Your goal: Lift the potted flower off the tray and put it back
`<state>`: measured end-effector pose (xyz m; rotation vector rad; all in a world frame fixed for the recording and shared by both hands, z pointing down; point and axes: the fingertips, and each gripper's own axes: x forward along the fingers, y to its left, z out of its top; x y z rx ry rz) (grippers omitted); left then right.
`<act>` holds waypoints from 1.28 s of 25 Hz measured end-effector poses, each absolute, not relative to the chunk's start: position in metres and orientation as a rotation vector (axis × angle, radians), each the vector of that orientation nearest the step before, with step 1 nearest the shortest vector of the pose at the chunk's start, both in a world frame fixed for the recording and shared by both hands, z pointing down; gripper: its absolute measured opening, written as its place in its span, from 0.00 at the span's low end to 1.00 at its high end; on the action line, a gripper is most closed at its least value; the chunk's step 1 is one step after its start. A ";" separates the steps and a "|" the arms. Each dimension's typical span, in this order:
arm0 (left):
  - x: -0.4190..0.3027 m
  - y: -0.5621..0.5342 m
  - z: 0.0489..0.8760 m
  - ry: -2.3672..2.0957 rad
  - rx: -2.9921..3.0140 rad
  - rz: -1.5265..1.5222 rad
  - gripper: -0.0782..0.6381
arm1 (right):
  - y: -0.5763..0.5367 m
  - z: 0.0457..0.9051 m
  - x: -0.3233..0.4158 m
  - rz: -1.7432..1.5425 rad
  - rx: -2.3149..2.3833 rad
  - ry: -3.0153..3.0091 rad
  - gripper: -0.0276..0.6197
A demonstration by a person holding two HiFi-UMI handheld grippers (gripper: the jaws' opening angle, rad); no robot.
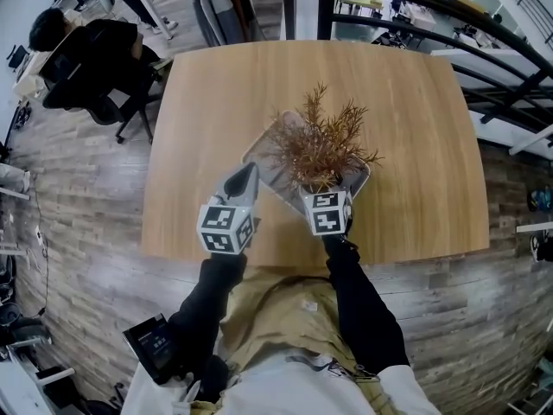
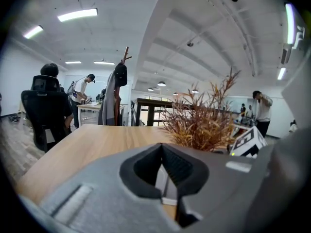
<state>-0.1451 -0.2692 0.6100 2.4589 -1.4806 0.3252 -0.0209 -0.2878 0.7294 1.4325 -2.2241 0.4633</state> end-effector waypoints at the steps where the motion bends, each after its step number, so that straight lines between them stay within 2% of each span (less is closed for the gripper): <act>1: -0.146 -0.268 0.609 -1.483 2.457 0.324 0.11 | -0.287 0.731 -0.020 0.467 1.433 -2.219 0.78; 20: -0.143 -0.236 0.589 -1.516 2.480 0.317 0.11 | -0.263 0.733 -0.018 0.545 1.340 -2.176 0.78; 28: -0.138 -0.208 0.567 -1.524 2.510 0.316 0.11 | -0.238 0.710 -0.013 0.532 1.349 -2.205 0.77; 32: -0.134 -0.189 0.539 -1.508 2.511 0.289 0.11 | -0.213 0.689 -0.008 0.570 1.367 -2.203 0.74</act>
